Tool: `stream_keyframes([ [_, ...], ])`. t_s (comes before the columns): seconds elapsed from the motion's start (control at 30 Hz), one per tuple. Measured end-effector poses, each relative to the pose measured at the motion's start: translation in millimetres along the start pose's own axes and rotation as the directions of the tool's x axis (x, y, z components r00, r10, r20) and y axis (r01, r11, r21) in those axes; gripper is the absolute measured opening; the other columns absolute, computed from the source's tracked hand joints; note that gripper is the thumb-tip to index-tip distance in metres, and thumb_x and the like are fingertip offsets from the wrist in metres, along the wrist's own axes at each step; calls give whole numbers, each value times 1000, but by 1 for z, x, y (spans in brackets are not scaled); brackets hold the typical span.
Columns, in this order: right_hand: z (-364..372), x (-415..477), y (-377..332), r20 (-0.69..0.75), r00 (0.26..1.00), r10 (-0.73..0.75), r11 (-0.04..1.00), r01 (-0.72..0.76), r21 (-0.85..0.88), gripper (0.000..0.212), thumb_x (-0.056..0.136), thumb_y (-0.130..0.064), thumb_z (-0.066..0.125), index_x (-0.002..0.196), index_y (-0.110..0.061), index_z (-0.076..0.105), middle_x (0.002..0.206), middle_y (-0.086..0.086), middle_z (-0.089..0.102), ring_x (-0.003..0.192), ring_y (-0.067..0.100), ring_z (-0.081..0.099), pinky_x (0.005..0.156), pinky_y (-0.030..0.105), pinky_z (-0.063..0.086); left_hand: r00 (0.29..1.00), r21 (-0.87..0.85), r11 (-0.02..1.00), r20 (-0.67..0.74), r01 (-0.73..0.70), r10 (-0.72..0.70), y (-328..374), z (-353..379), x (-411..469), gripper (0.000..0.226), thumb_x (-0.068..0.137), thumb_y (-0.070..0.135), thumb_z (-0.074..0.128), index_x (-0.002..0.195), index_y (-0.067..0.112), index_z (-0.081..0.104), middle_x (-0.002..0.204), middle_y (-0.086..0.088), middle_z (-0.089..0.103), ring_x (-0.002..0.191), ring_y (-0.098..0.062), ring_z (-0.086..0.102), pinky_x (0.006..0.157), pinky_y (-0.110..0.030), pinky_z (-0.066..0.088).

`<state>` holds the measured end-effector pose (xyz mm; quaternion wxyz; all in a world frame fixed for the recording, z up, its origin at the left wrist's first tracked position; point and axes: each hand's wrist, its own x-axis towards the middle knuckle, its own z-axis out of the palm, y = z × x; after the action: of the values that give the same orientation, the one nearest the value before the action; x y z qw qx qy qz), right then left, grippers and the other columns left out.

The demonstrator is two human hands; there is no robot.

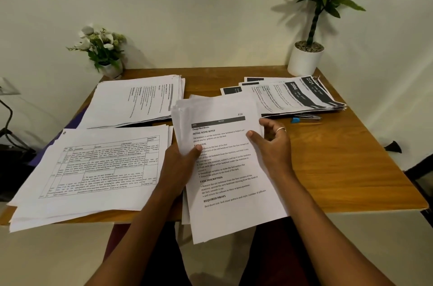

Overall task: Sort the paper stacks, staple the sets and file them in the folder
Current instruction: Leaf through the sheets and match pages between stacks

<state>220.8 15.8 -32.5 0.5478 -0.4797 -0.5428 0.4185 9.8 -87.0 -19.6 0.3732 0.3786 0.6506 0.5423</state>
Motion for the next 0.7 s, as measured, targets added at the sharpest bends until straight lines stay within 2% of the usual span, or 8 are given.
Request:
stream_keyframes([
  [0.1, 0, 0, -1, 4, 1000, 7, 1000, -7, -21, 37, 79, -20, 88, 107, -32, 67, 125, 0, 63, 112, 13, 65, 89, 27, 59, 1000, -4, 1000, 2, 2, -2, -1, 0, 0, 24, 94, 26, 71, 116, 21, 64, 106, 3, 75, 87, -15, 76, 79, -47, 63],
  [0.2, 0, 0, -2, -62, 996, -57, 995, 52, -88, 26, 78, -14, 87, 90, -26, 68, 120, 2, 60, 102, 14, 64, 82, 19, 53, 1000, -5, 1000, -1, 13, -13, -1, -1, 0, 24, 94, 26, 72, 116, 21, 65, 108, 0, 75, 89, -20, 76, 81, -51, 62],
  [0.3, -1, -2, -4, -91, 989, -112, 987, 100, -125, 23, 76, -11, 87, 92, -13, 71, 120, -1, 54, 98, -5, 58, 83, 12, 49, 1000, 28, 1000, -10, 3, -3, 0, -1, 0, 26, 94, 29, 71, 117, 19, 64, 109, 1, 74, 90, -21, 75, 81, -52, 62],
  [0.37, -2, -1, -3, -105, 985, -137, 981, 120, -154, 24, 77, -13, 87, 95, -14, 72, 117, -1, 55, 100, -4, 57, 85, 14, 50, 1000, 61, 998, -13, -9, 10, 1, 0, -1, 31, 94, 30, 71, 121, 17, 62, 110, 1, 73, 91, -19, 75, 82, -51, 62],
  [0.43, -1, -3, -5, -95, 984, -153, 975, 134, -180, 23, 78, -15, 87, 94, -19, 71, 110, -1, 60, 88, -2, 57, 78, 17, 50, 1000, 59, 998, -10, -14, 14, 1, 0, -2, 32, 94, 31, 71, 122, 17, 62, 111, 1, 73, 92, -20, 75, 82, -51, 62],
  [0.57, 0, -6, -6, -95, 981, -171, 971, 152, -183, 27, 79, -10, 85, 102, -17, 72, 104, -2, 63, 82, 1, 59, 73, 11, 48, 1000, 36, 999, -1, -21, 21, -1, -1, -2, 31, 94, 30, 71, 121, 19, 63, 112, 0, 74, 93, -21, 75, 83, -52, 62],
  [0.7, 1, -9, -7, -5, 984, -181, 961, 176, -212, 19, 79, -12, 86, 93, -17, 74, 94, -2, 68, 78, 0, 61, 70, 12, 49, 999, 26, 999, 4, -35, 35, -3, -2, -1, 29, 94, 30, 71, 120, 19, 64, 111, 1, 75, 93, -19, 75, 82, -48, 63],
])
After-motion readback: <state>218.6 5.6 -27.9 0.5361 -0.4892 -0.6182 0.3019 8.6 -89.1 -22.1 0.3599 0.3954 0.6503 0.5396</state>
